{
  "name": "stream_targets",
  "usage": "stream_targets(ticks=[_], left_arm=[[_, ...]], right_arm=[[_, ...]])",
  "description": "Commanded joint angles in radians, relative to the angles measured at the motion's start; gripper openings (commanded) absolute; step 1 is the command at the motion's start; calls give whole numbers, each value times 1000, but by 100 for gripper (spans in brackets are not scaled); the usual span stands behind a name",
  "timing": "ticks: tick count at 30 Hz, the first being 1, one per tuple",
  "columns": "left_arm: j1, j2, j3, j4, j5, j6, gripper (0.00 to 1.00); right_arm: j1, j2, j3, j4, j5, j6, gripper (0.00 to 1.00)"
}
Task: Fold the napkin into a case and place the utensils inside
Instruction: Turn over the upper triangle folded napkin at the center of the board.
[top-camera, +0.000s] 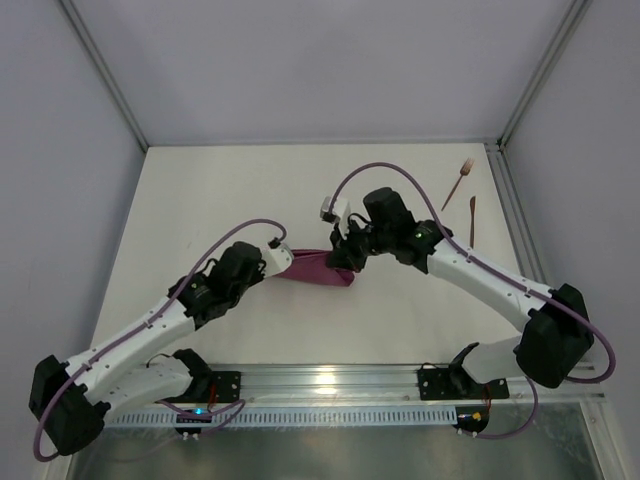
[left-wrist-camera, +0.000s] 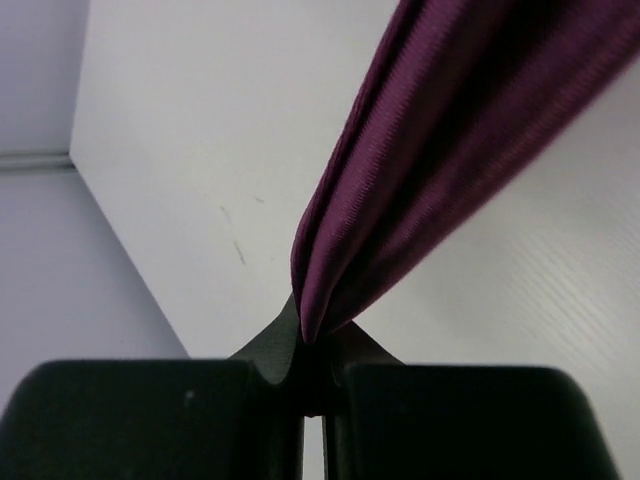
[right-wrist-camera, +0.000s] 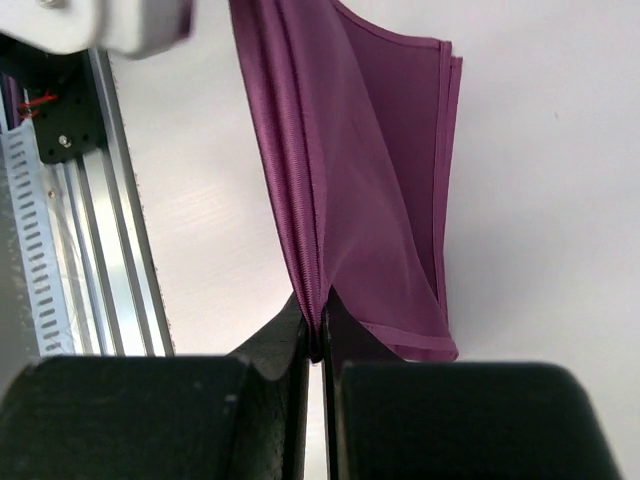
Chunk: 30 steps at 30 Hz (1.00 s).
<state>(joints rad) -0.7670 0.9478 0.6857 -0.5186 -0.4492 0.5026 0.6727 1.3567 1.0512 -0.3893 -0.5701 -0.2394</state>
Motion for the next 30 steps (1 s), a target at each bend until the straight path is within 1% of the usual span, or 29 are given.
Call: stream_targets(ticks=[1,3,4,5,7,8,9,11,12,13,14,15,16,17,18,20,21,22,24,26,30], left_arm=[[93,3,75,12,-77,65,0],[141,14,98,29,-104,91,0],[167,22,112,40,-124,102,0],[225,25,141,46,-132,125,0],[279,34,178,60,-144,145,0],[323,43,216,66,-155,152,0],[342,48,234,71,-161,169,0],[380,60,287,84,-170,185,0],[418,65,302,92,-172,210,0],[440,68,316,97,-171,224,0],[463,74,325,109,-146,238,0],[518,78,342,114,-134,252,0],[546,80,347,121,-116,286,0],[576,82,350,137,-96,303,0],[624,89,353,141,-54,341,0],[650,100,348,157,-30,384,0],[652,117,336,173,-10,407,0],[652,126,333,183,6,437,0],[652,181,340,184,81,438,0],[649,232,365,178,112,415,0],[594,377,385,245,98,419,0]], right_arm=[[56,31,98,41,6,48,3],[102,76,136,81,6,104,3],[117,93,151,131,3,130,3],[152,129,180,160,12,187,3],[197,168,217,241,38,230,3],[221,214,266,266,53,267,3],[270,238,292,294,84,287,3],[310,300,379,374,99,337,3],[344,356,398,416,113,412,3],[356,383,415,502,115,452,3],[370,407,429,548,122,494,3],[383,450,432,594,130,564,3],[405,472,437,665,140,590,3],[419,490,446,693,148,615,3],[430,524,446,758,153,665,3],[447,554,448,828,164,730,3],[450,587,449,878,167,793,3],[450,599,448,903,173,819,3],[447,610,431,932,191,847,3],[438,601,373,948,228,867,3],[384,556,198,1073,262,974,3]])
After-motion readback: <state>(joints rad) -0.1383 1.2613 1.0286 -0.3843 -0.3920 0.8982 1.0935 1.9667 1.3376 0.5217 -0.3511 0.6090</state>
